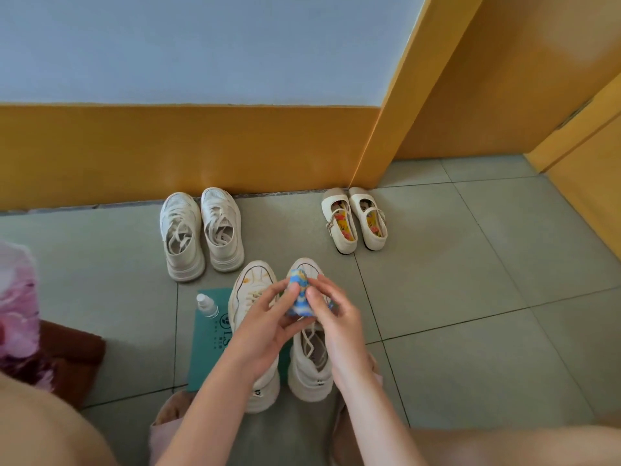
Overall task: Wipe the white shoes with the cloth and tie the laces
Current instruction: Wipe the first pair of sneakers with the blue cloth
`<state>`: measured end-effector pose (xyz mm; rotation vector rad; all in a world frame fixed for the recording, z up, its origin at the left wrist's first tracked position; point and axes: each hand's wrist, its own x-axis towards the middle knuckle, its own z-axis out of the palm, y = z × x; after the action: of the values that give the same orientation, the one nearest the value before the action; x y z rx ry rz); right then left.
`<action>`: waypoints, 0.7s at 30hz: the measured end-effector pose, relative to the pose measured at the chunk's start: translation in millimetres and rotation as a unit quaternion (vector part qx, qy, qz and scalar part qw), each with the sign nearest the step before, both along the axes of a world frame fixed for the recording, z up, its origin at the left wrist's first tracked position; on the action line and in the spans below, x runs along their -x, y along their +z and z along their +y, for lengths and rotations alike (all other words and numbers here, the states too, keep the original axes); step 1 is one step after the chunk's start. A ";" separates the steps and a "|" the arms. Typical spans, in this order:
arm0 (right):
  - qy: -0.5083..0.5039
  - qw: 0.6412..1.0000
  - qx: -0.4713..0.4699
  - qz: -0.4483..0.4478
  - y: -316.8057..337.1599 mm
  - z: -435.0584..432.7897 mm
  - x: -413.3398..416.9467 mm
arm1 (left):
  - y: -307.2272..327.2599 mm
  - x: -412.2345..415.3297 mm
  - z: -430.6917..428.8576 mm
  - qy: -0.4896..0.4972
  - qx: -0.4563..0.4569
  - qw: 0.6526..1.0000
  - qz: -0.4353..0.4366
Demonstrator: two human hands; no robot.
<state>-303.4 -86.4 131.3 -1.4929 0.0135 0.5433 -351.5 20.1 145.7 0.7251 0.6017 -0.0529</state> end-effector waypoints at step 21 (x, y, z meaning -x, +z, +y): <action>0.177 0.846 0.499 -0.062 -69.1 22.1 -30.9 | -34.7 -8.5 50.6 0.173 -0.105 0.975 0.095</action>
<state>-272.4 -64.3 62.3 -2.5860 -0.0971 0.7923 -343.0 70.6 110.9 0.8162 0.9205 0.2709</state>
